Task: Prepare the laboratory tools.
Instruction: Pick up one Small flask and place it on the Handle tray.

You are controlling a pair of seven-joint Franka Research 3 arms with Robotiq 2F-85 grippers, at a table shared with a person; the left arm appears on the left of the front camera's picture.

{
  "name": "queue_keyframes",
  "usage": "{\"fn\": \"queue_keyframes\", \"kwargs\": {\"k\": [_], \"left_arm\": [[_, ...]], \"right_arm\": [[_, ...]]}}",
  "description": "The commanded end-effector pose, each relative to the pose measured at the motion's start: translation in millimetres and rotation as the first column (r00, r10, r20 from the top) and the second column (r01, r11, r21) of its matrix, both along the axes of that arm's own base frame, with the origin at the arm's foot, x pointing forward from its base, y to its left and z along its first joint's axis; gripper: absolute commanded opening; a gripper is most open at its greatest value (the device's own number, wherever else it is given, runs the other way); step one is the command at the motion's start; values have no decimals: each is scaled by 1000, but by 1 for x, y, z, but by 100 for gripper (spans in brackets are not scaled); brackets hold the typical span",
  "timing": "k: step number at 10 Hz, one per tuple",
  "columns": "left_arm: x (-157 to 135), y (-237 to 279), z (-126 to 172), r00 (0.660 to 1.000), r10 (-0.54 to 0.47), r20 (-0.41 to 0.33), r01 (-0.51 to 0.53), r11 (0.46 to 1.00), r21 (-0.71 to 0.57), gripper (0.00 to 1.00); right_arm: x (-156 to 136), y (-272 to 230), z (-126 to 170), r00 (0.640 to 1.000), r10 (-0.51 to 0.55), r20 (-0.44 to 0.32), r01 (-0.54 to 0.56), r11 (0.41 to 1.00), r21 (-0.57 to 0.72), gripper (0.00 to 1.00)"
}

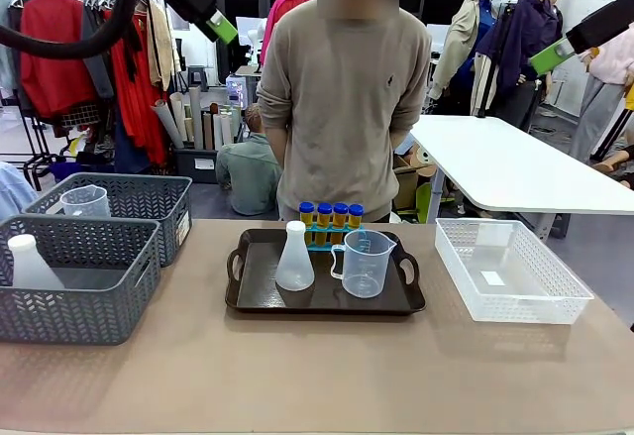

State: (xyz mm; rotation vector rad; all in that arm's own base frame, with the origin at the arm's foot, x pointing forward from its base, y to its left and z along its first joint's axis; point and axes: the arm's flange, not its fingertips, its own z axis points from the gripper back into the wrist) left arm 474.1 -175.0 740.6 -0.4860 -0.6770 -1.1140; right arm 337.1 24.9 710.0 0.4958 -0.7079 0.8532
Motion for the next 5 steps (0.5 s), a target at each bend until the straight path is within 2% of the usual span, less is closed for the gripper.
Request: {"fn": "queue_keyframes", "kwargs": {"k": [1, 4, 5], "left_arm": [[-10, 1, -6, 1000, -9, 6, 9, 999, 35, 100], [-10, -2, -6, 1000, -5, 23, 3, 999, 46, 100], [-4, -4, 0, 1000, -11, 7, 11, 999, 31, 100]], "right_arm": [[1, 1, 1, 1000, 12, 10, -12, 1000, 19, 100], [1, 1, 1, 1000, 12, 10, -12, 1000, 19, 100], [1, 1, 1, 1000, 12, 10, -12, 1000, 19, 100]]}}
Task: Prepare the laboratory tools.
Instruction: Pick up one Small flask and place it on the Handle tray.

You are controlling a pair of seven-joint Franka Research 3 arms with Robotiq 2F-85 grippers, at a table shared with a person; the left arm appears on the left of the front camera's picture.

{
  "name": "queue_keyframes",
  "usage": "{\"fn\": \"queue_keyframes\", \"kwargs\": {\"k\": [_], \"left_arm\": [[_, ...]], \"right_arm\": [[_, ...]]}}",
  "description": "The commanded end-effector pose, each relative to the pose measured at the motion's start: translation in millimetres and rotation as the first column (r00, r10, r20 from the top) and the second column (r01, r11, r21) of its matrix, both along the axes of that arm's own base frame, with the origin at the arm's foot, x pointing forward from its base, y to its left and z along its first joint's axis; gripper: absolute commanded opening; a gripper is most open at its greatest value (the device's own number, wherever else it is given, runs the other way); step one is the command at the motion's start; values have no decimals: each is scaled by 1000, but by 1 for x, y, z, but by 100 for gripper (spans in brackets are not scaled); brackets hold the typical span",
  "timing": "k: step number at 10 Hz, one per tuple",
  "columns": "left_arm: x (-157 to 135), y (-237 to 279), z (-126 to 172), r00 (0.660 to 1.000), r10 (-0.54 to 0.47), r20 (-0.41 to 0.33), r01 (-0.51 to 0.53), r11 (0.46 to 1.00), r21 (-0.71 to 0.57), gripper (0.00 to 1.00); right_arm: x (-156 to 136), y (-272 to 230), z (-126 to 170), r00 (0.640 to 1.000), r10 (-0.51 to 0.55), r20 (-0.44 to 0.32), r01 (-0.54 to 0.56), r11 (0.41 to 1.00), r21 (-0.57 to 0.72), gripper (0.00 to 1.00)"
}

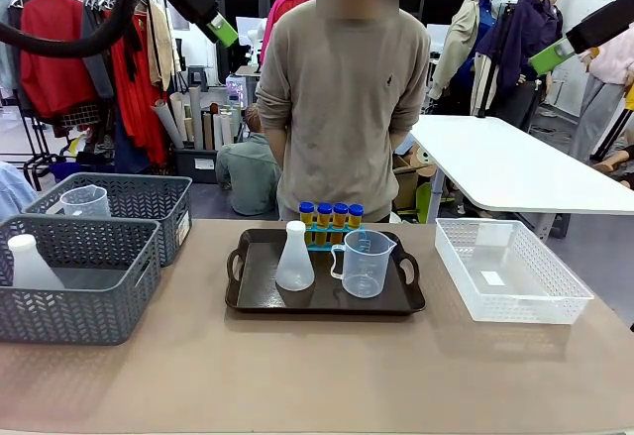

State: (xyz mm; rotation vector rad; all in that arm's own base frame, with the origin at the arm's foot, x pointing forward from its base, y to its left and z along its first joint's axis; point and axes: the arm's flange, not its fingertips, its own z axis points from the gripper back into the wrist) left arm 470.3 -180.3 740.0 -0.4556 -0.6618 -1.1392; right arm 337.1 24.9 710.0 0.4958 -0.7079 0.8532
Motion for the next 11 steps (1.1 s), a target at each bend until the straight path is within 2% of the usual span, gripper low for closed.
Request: {"fn": "queue_keyframes", "kwargs": {"k": [1, 11], "left_arm": [[0, 1, 1, 1000, 2, -2, -2, 1000, -4, 100], [0, 1, 1, 1000, 2, -2, -2, 1000, -4, 100]], "right_arm": [[1, 1, 1, 1000, 12, 10, -12, 1000, 19, 100], [1, 1, 1, 1000, 12, 10, -12, 1000, 19, 100]]}}
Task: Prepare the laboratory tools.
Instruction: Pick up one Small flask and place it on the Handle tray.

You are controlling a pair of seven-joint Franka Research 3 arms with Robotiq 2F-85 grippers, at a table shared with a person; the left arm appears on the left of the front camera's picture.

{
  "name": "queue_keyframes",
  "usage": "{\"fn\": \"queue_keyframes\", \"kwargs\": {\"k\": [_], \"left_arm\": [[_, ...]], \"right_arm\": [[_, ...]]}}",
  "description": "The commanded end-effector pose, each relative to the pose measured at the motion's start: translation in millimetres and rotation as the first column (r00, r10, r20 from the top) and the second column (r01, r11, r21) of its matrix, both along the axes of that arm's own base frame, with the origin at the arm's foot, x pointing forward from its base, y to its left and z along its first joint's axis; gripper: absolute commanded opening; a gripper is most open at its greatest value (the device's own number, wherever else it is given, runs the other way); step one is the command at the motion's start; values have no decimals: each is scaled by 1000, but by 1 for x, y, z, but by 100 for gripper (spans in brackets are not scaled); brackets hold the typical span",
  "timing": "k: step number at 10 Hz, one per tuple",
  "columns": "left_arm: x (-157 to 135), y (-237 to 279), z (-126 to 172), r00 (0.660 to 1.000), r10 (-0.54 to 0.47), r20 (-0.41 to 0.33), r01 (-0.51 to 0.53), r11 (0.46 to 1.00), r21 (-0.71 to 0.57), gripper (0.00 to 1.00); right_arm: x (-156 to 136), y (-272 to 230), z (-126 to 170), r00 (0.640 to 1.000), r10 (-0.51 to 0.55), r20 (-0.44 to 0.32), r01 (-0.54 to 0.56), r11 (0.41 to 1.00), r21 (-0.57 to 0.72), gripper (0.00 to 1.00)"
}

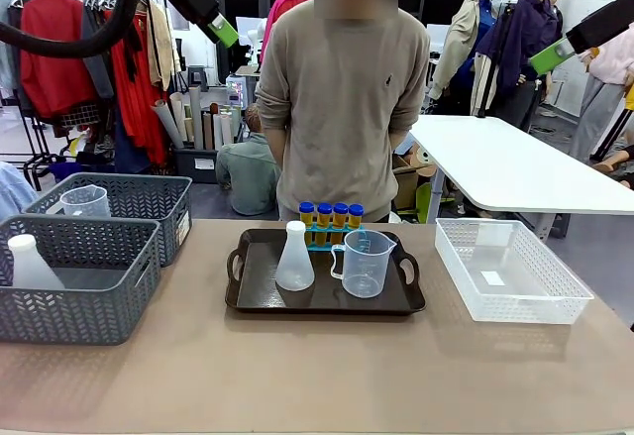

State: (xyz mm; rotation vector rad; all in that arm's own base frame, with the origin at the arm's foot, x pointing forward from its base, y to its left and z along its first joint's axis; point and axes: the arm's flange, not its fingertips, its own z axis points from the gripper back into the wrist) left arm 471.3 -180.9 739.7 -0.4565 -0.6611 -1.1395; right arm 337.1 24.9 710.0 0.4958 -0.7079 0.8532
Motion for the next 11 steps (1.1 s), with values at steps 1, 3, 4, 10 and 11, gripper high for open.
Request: {"fn": "queue_keyframes", "kwargs": {"k": [1, 3, 4, 10, 11], "left_arm": [[-1, 2, 1, 1000, 2, -1, -2, 1000, -4, 100], [-1, 2, 1, 1000, 2, -1, -2, 1000, -4, 100], [-1, 2, 1, 1000, 2, -1, -2, 1000, -4, 100], [-1, 2, 1, 1000, 2, -1, -2, 1000, -4, 100], [-1, 2, 1, 1000, 2, -1, -2, 1000, -4, 100]], "right_arm": [[1, 1, 1, 1000, 12, 10, -12, 1000, 19, 100], [1, 1, 1, 1000, 12, 10, -12, 1000, 19, 100], [1, 1, 1, 1000, 12, 10, -12, 1000, 19, 100], [1, 1, 1, 1000, 12, 10, -12, 1000, 19, 100], [1, 1, 1, 1000, 12, 10, -12, 1000, 19, 100]]}}
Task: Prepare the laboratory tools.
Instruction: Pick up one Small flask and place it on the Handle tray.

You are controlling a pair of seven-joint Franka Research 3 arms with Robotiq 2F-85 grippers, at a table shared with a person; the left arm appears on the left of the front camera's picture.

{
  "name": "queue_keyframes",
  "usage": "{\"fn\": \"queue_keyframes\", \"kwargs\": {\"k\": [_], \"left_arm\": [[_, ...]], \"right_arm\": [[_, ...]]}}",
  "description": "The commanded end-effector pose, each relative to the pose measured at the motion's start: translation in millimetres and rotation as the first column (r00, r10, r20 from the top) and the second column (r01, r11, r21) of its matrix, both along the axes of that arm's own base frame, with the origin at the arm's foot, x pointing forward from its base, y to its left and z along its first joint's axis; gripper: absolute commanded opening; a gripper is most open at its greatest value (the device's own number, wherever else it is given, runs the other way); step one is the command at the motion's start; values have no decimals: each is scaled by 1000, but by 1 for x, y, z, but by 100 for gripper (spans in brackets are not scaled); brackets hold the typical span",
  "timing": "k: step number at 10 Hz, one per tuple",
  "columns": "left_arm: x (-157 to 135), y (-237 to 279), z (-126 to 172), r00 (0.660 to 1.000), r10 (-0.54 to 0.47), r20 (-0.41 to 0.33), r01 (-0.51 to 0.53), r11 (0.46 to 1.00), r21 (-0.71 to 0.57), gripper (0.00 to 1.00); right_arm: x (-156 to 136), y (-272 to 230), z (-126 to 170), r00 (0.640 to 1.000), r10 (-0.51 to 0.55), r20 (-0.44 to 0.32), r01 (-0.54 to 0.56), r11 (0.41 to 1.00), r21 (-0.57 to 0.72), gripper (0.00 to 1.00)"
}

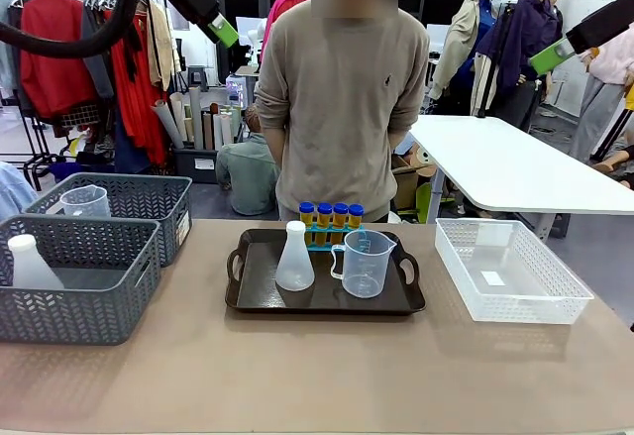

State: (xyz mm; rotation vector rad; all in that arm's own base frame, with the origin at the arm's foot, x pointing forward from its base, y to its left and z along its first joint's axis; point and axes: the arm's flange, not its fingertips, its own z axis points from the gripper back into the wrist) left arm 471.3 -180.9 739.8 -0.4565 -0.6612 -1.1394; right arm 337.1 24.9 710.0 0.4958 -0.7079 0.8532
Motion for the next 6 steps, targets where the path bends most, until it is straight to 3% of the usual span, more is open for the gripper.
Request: {"fn": "queue_keyframes", "kwargs": {"k": [1, 6], "left_arm": [[-1, 2, 1, 1000, 2, -1, -2, 1000, -4, 100], [-1, 2, 1, 1000, 2, -1, -2, 1000, -4, 100]], "right_arm": [[1, 1, 1, 1000, 12, 10, -12, 1000, 19, 100], [1, 1, 1, 1000, 12, 10, -12, 1000, 19, 100]]}}
